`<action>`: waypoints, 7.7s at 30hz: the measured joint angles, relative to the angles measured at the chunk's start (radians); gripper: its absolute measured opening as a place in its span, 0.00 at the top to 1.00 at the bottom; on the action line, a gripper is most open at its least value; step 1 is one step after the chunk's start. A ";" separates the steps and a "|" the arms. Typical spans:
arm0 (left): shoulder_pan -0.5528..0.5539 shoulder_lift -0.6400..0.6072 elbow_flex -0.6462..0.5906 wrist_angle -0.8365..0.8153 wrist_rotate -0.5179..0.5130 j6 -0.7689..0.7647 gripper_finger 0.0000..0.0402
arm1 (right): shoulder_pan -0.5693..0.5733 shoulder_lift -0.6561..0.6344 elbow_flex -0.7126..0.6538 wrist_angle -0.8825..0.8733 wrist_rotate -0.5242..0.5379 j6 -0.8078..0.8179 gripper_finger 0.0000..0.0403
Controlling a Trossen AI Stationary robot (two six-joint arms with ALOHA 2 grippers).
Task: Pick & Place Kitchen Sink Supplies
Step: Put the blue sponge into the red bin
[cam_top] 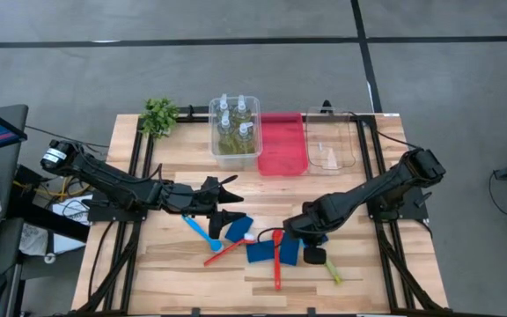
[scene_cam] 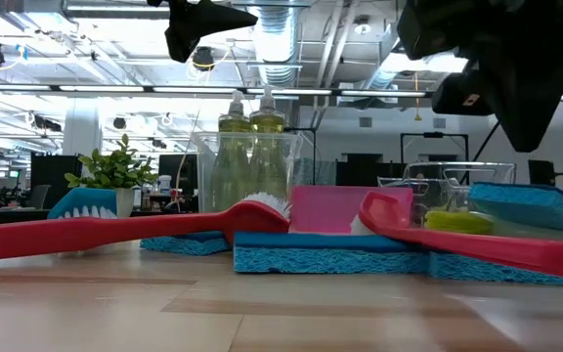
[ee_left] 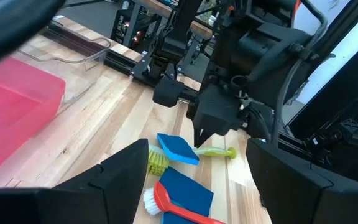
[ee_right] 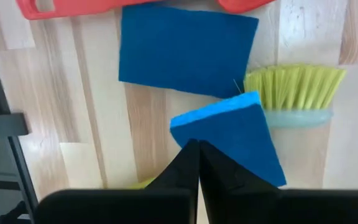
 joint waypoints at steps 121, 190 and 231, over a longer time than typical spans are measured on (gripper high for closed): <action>0.000 0.000 0.000 -0.001 0.019 0.008 0.32 | -0.026 0.004 0.277 -0.187 0.231 -0.340 1.00; 0.617 -0.301 0.000 -0.054 -0.265 0.581 0.32 | -1.069 0.291 0.468 0.040 -0.009 -1.116 1.00; 0.343 -0.302 -0.006 -0.201 0.025 0.154 0.32 | -0.767 0.096 0.467 -0.219 0.000 -0.578 0.70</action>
